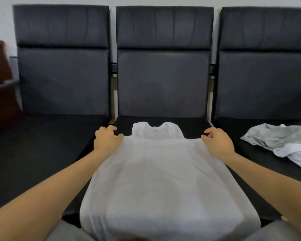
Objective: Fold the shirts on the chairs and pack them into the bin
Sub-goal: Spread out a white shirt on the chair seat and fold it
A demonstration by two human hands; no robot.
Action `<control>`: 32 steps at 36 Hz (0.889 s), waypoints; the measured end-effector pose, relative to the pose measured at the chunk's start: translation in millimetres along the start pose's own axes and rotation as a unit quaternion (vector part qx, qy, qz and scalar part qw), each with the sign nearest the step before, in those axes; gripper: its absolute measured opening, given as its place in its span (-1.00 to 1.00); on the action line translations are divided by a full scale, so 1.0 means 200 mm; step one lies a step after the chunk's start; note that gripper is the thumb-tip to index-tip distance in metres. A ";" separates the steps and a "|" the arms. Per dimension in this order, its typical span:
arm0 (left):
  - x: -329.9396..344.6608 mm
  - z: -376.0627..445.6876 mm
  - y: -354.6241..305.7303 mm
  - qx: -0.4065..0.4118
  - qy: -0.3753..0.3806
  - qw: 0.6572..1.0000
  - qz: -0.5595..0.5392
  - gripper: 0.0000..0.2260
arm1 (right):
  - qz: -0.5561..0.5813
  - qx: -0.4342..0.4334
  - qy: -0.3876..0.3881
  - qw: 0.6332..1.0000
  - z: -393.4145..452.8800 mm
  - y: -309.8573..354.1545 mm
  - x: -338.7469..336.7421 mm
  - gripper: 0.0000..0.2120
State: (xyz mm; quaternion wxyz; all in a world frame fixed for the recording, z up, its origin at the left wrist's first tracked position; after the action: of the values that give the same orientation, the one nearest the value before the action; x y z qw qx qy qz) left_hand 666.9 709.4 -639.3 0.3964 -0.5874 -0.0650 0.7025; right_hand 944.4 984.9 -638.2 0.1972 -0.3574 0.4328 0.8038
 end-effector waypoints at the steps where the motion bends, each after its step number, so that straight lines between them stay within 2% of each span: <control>1: 0.01 0.05 -0.02 -0.002 0.006 1.000 -0.028 -0.65 | 0.017 -0.001 0.008 1.000 0.04 0.04 0.02 -0.77; 4: 0.09 0.16 -0.09 -0.005 0.039 0.995 -0.095 -0.82 | 0.049 -0.005 0.062 0.997 0.14 0.15 0.14 -0.84; 7: 0.23 0.26 -0.13 0.017 0.082 0.994 -0.065 -0.84 | 0.023 -0.017 0.092 0.995 0.25 0.25 0.30 -0.82; 9: 0.31 0.33 -0.16 0.022 0.100 0.994 -0.040 -0.74 | -0.011 -0.016 0.112 0.994 0.31 0.30 0.41 -0.69; 13: 0.49 0.48 -0.20 0.006 0.125 0.992 0.027 -0.38 | -0.112 -0.013 0.124 0.986 0.43 0.35 0.61 -0.22; 15: 0.55 0.49 -0.21 0.017 0.147 0.983 0.107 -0.32 | -0.134 -0.019 0.147 0.980 0.44 0.35 0.69 -0.17; 17: 0.61 0.49 -0.21 0.050 0.137 0.980 0.139 -0.39 | -0.118 -0.042 0.158 0.979 0.45 0.35 0.75 -0.31; 21: 0.63 0.48 -0.22 0.124 0.066 0.987 0.081 -0.63 | -0.050 -0.117 0.128 0.984 0.45 0.37 0.79 -0.62; 24: 0.63 0.47 -0.22 0.129 0.078 0.988 0.026 -0.69 | 0.034 -0.099 0.123 0.987 0.44 0.35 0.78 -0.80; 27: 0.63 0.49 -0.20 0.117 0.101 0.988 -0.020 -0.76 | 0.153 -0.028 0.145 0.977 0.46 0.33 0.73 -0.79; 32: 0.50 0.68 -0.33 0.103 0.096 0.987 -0.082 -0.77 | 0.187 -0.005 0.155 0.970 0.61 0.40 0.63 -0.81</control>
State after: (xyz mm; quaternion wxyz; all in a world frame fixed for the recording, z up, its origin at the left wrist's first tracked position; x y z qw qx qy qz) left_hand 578.8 868.4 -639.6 0.5158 -0.6005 -0.0017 0.6110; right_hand 760.3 1044.6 -642.5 -0.0276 -0.3914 0.5131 0.7634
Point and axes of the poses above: each hand's wrist, its own z-axis towards the middle knuckle, its own x-axis out of the palm, y = z × x, the point moved 7 cm from there along z, towards the middle knuckle, and after that the axes turned 7 degrees about -y, right-handed, at the moved point
